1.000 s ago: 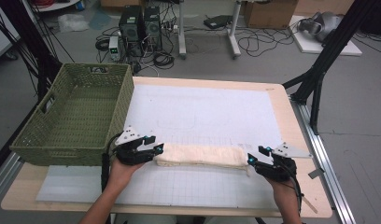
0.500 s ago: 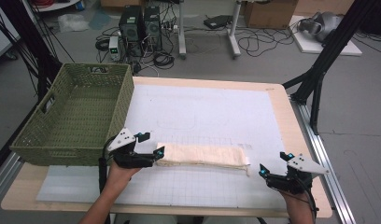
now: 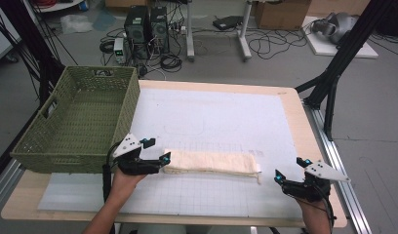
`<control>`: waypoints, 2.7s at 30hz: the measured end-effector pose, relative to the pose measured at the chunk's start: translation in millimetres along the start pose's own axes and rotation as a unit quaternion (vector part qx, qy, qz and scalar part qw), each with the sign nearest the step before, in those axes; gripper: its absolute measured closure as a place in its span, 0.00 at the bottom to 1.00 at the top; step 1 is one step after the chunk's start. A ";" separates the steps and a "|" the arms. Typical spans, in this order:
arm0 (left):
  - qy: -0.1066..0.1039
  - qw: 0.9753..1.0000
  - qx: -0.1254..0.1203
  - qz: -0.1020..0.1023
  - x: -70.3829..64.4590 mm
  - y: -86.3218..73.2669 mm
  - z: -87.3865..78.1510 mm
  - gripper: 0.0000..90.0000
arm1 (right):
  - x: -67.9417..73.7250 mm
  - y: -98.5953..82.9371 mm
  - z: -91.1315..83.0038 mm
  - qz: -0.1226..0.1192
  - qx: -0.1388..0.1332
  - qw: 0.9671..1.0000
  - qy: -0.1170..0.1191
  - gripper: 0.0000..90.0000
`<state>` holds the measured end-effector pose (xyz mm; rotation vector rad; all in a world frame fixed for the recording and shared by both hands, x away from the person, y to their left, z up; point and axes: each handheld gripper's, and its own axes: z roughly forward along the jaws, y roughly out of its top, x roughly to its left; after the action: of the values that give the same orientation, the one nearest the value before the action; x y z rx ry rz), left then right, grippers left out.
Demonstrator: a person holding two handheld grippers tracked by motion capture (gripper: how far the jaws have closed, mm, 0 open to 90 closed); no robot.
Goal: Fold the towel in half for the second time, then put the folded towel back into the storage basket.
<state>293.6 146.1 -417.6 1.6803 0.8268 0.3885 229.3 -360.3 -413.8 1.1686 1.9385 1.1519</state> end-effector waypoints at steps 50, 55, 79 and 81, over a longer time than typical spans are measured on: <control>0.020 0.997 0.065 -0.031 4.0 -12.2 6.0 0.21 | 17.3 11.1 13.8 -0.022 0.006 1.000 0.013 0.13; 0.032 0.994 0.097 -0.049 4.3 -17.6 12.1 0.29 | 17.7 12.4 13.3 -0.025 0.001 1.000 0.014 0.13; 0.032 0.983 0.182 -0.001 -7.9 -27.1 26.7 0.56 | 19.2 11.3 13.7 -0.028 0.006 0.999 0.019 0.13; 0.024 0.983 0.183 0.003 -8.5 -27.3 26.7 0.60 | 19.5 11.1 13.7 -0.026 0.007 0.999 0.020 0.13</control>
<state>296.3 123.6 -449.4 2.0191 0.9723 0.2928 236.1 -335.0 -411.0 1.1030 1.9982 1.1459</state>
